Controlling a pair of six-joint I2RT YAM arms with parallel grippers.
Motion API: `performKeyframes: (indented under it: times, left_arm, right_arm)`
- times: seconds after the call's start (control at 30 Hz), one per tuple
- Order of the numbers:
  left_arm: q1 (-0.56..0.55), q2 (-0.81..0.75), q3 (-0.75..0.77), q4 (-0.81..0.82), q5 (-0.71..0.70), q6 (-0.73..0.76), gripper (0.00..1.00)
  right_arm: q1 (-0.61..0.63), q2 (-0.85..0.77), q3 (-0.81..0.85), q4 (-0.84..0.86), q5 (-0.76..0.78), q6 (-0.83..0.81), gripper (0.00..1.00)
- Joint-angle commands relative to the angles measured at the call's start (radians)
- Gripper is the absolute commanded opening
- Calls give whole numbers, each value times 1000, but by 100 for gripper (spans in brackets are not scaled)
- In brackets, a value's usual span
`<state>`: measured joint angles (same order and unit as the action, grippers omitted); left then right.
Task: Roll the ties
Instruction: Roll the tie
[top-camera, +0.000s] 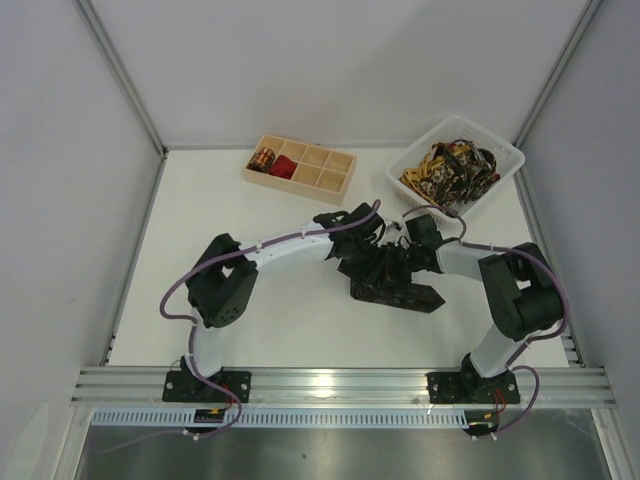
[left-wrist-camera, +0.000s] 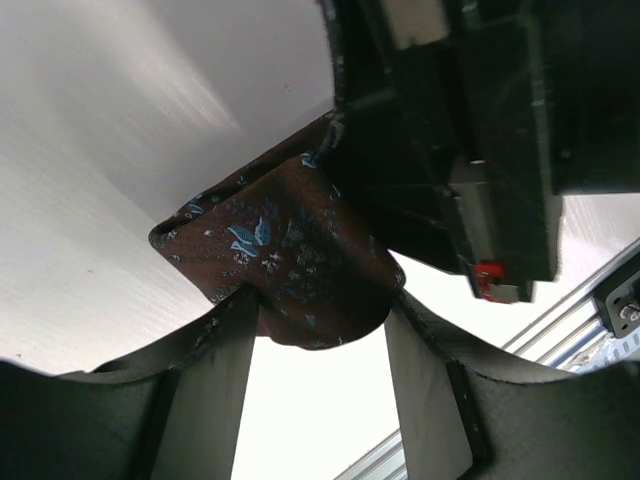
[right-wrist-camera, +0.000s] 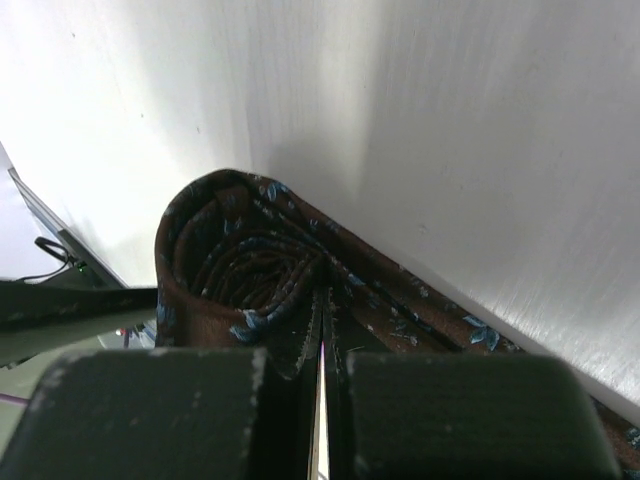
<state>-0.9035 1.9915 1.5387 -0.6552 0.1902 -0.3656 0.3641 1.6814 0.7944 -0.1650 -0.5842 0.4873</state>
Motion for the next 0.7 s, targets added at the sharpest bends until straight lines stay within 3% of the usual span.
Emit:
performKeyframes:
  times: [0.0, 0.47, 0.67]
  left_arm:
    - [-17, -45, -38, 71, -9, 19, 59]
    - [-115, -83, -127, 137, -264, 28, 63]
    - [-150, -80, -184, 183, -388, 36, 56]
  right_arm:
    - [4, -61, -24, 42, -77, 37, 0]
    - [16, -83, -84, 137, -98, 143, 0]
    - [30, -77, -89, 147, -97, 148, 0]
